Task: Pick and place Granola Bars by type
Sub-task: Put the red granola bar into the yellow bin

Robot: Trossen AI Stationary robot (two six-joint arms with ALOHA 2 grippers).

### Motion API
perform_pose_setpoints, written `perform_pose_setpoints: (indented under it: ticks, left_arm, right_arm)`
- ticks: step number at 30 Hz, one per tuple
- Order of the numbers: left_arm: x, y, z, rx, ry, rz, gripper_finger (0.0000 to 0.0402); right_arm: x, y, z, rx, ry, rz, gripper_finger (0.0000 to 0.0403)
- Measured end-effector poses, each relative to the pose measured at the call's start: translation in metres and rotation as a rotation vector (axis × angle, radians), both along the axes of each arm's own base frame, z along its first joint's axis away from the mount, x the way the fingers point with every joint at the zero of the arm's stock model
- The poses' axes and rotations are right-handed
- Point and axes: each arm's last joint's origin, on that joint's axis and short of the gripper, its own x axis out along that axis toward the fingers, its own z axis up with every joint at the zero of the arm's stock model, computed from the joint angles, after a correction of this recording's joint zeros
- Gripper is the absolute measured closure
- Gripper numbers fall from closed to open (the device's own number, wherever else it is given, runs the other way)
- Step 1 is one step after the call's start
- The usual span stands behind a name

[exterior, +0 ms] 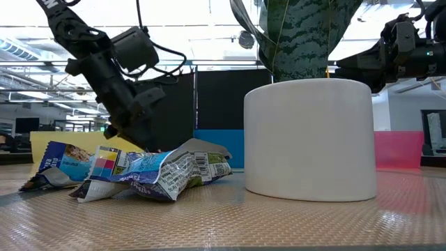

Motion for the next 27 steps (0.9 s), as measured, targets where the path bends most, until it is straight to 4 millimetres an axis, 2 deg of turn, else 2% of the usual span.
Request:
perform_pose_setpoints:
  ticks: [9, 16, 20, 27]
  left_arm:
    - [0.004, -0.002, 0.003, -0.044, -0.062, -0.004, 0.0315]
    - [0.004, 0.0, 0.003, -0.09, -0.075, 0.098, 0.0247]
    - [0.006, 0.003, 0.009, -0.08, -0.036, 0.122, 0.0237]
    - [0.018, 0.007, 0.038, 0.04, 0.075, 0.157, 0.0236]
  right_arm:
    - [0.0, 0.0, 0.0, 0.0, 0.0, 0.0, 0.0243]
    - [0.0, 0.0, 0.0, 0.0, 0.001, 0.0, 0.0243]
    - [0.0, 0.0, 0.0, 0.0, 0.001, 0.0, 0.0243]
    - [0.0, 0.0, 0.0, 0.0, 0.001, 0.0, 0.0243]
